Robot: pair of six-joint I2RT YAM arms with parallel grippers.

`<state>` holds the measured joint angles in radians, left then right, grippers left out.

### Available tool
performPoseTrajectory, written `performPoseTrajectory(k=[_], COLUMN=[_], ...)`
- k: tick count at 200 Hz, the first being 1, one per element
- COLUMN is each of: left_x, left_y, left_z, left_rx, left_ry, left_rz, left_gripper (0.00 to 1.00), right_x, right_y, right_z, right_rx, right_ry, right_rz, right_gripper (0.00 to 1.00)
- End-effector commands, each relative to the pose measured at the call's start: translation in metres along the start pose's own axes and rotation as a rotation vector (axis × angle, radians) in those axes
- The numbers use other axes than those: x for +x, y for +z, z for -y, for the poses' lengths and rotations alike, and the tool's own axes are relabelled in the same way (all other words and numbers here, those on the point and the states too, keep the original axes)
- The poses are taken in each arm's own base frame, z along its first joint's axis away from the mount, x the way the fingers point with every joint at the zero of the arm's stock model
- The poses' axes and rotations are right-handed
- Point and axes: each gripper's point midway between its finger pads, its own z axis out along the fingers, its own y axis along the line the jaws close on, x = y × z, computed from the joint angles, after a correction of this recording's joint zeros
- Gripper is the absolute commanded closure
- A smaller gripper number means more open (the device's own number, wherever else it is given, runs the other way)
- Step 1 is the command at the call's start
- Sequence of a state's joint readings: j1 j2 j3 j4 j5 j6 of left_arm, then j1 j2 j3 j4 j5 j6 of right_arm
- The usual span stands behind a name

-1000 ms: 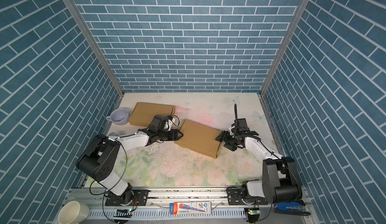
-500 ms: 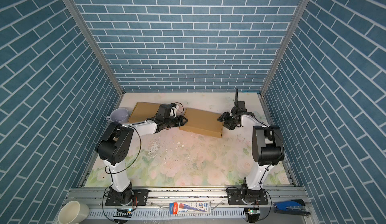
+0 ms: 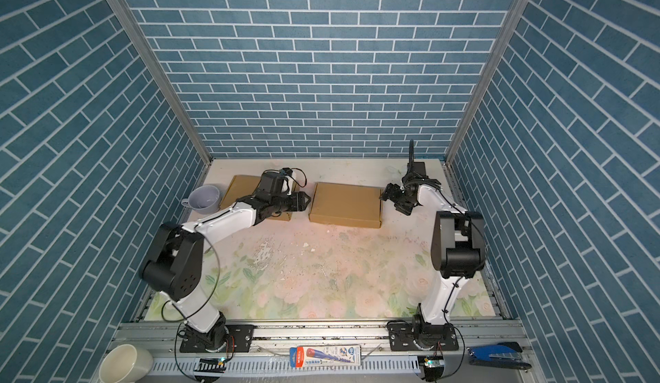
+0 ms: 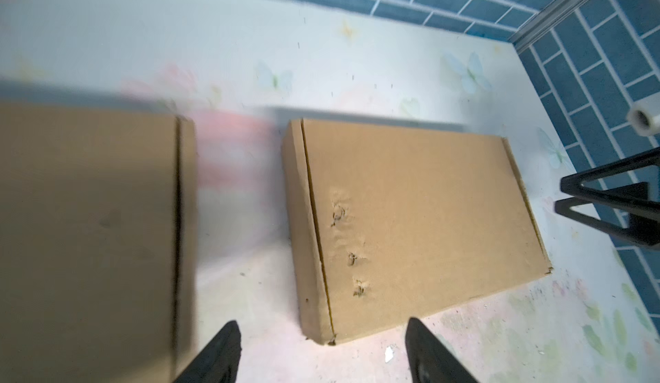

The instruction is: Fold the paper box

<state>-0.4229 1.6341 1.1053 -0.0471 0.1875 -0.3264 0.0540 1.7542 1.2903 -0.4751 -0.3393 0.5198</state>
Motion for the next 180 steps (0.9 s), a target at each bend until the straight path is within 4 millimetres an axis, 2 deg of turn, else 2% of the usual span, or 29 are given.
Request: performPoseTrajectory(k=[1,19,25,40,51,67,91,112,137,163,180], left_x=[-0.011,-0.011,-0.015,-0.013,-0.009,-0.001,0.017,0.028,0.034,0.039,0.043], left_y=[-0.051,-0.091,-0.106,-0.143,-0.165,-0.18,-0.18,-0.176,-0.159,-0.129,-0.121], left_z=[-0.025,-0.034,-0.038,-0.07,-0.094,-0.121,-0.152,-0.174,-0.186,-0.19,-0.195], left_rx=[-0.167,-0.237,-0.274,-0.465,-0.587,-0.696,-0.756,-0.738,-0.665,-0.599,-0.578], left_ry=[0.177,0.337,0.364,0.352,0.331,0.295,0.237,0.173,0.147,0.194,0.206], left_rz=[0.129,0.296,0.362,0.452,0.476,0.482,0.475,0.496,0.516,0.487,0.51], left_gripper=[0.25,0.25,0.24,0.18,0.17,0.17,0.14,0.13,0.13,0.13,0.12], right_x=[-0.016,-0.018,-0.019,-0.025,-0.026,-0.022,-0.018,-0.017,-0.017,-0.012,-0.008], right_y=[-0.061,-0.088,-0.098,-0.123,-0.128,-0.114,-0.094,-0.087,-0.081,-0.075,-0.072], right_z=[0.018,0.029,0.039,0.066,0.083,0.1,0.11,0.113,0.109,0.109,0.11], right_rx=[0.126,0.163,0.213,0.344,0.419,0.463,0.461,0.473,0.452,0.429,0.411], right_ry=[-0.145,-0.296,-0.304,-0.268,-0.267,-0.27,-0.269,-0.308,-0.358,-0.395,-0.404], right_rz=[0.276,0.521,0.599,0.762,0.818,0.793,0.776,0.772,0.774,0.792,0.827], right_gripper=[0.18,0.15,0.15,0.14,0.14,0.14,0.14,0.13,0.13,0.13,0.13])
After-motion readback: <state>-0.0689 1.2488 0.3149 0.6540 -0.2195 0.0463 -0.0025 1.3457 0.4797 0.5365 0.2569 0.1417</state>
